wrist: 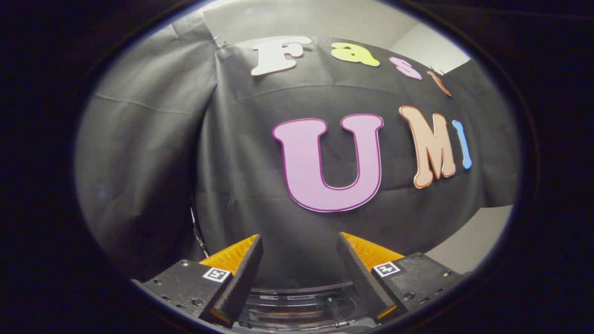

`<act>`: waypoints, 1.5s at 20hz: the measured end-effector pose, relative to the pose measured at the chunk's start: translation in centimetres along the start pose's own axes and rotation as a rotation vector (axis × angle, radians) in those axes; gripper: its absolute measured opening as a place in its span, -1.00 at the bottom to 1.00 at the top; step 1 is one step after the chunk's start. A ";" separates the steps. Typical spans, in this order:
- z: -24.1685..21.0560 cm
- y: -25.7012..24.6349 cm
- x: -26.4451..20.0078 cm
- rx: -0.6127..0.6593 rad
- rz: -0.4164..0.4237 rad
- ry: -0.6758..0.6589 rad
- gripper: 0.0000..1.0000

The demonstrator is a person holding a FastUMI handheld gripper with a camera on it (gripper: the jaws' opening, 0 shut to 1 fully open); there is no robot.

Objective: Put the clothes into the washing machine and then close the washing machine lid.

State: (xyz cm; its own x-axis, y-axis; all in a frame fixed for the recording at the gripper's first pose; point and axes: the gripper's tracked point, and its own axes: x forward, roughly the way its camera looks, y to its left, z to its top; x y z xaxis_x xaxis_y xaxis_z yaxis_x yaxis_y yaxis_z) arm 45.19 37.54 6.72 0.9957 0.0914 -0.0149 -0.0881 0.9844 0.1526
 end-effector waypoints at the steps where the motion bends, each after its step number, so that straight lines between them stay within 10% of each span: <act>1: -1.0 0.3 0.5 -0.015 0.001 0.018 0.93; 11: -9.8 1.0 3.7 -0.066 0.005 0.199 0.94; 30: -8.5 0.7 0.1 -0.034 0.026 0.097 0.97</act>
State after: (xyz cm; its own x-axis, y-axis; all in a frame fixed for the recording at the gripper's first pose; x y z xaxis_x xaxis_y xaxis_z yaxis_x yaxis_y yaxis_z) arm 45.02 39.55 -1.62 0.9857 0.1295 -0.1076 -0.1164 0.9858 0.1208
